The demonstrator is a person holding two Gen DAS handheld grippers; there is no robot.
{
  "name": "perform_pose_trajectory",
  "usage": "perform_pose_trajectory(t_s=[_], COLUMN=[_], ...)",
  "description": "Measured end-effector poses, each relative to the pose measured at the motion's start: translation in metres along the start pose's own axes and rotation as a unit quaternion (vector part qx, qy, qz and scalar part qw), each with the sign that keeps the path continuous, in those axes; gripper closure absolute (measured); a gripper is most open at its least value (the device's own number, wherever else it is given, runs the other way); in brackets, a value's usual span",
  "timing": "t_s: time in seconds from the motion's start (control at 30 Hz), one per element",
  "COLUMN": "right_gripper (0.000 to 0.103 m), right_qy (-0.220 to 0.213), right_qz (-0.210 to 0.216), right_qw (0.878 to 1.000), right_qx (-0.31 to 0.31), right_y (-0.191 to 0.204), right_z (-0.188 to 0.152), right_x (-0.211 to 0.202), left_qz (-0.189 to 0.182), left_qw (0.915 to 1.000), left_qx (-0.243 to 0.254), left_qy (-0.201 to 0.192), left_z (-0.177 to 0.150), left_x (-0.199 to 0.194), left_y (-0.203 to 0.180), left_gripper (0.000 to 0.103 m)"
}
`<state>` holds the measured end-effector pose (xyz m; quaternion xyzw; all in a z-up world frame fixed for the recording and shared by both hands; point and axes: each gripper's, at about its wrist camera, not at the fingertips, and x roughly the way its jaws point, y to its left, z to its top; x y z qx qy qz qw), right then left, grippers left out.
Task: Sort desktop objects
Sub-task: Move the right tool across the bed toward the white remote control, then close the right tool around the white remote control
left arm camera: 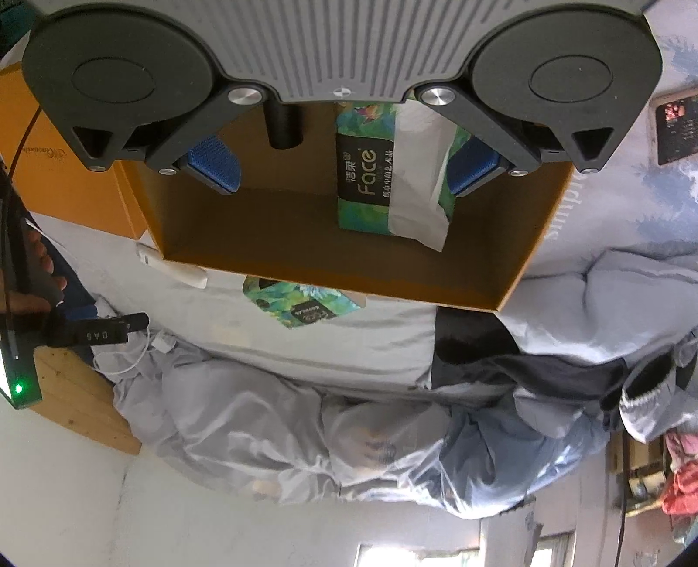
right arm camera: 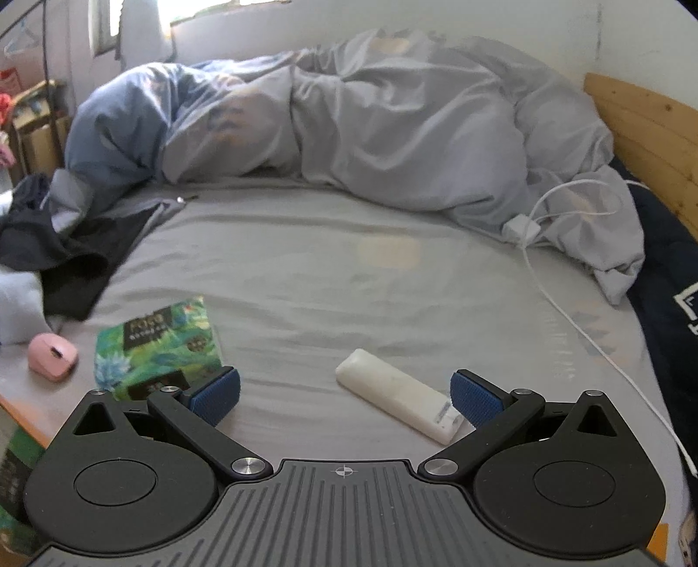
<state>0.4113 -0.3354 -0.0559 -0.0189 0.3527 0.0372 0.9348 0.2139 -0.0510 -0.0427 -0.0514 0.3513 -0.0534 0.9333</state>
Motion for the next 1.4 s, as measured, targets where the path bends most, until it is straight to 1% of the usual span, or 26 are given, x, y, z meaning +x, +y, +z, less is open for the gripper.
perform_pose_trajectory(t_s=[0.13, 0.3, 0.5, 0.63, 0.77, 0.83, 0.87, 1.03, 1.1, 1.2, 1.4], right_gripper=[0.000, 0.000, 0.001, 0.001, 0.002, 0.007, 0.013, 0.021, 0.027, 0.028, 0.028], right_qy=[0.010, 0.018, 0.036, 0.045, 0.063, 0.075, 0.081, 0.100, 0.108, 0.123, 0.155], right_qz=[0.006, 0.008, 0.012, 0.009, 0.018, 0.020, 0.019, 0.016, 0.014, 0.024, 0.064], right_qw=[1.000, 1.000, 0.999, 0.998, 0.996, 0.995, 0.994, 0.992, 0.990, 0.987, 0.979], right_qx=[-0.004, -0.024, -0.033, -0.048, -0.056, -0.062, -0.065, -0.071, -0.084, -0.100, -0.112], right_y=[-0.004, -0.010, -0.023, -0.026, -0.026, -0.026, -0.026, -0.031, -0.030, -0.032, -0.043], right_z=[-0.005, -0.015, -0.024, -0.027, -0.028, -0.028, -0.028, -0.024, -0.023, -0.021, -0.018], right_x=[0.023, 0.052, 0.081, 0.097, 0.115, 0.124, 0.128, 0.142, 0.147, 0.153, 0.164], left_qz=[-0.001, 0.001, -0.008, -0.015, -0.019, -0.022, -0.023, -0.034, -0.038, -0.043, -0.043], left_qw=[0.9999, 0.9996, 0.9993, 0.9993, 0.9993, 0.9993, 0.9993, 0.9988, 0.9986, 0.9983, 0.9980], left_qx=[-0.003, 0.004, 0.017, 0.012, 0.008, 0.006, 0.005, -0.005, -0.005, -0.007, -0.021], left_qy=[0.017, 0.029, 0.034, 0.033, 0.030, 0.029, 0.029, 0.034, 0.036, 0.038, 0.041], left_z=[0.006, 0.010, 0.010, 0.014, 0.020, 0.021, 0.021, 0.022, 0.021, 0.021, 0.019], left_x=[0.013, 0.026, 0.034, 0.038, 0.044, 0.046, 0.047, 0.056, 0.058, 0.062, 0.065], left_y=[-0.003, -0.014, -0.023, -0.025, -0.027, -0.028, -0.029, -0.034, -0.035, -0.036, -0.030], left_gripper=[0.000, 0.000, 0.000, 0.000, 0.000, 0.000, 0.000, 0.000, 0.000, 0.000, 0.000])
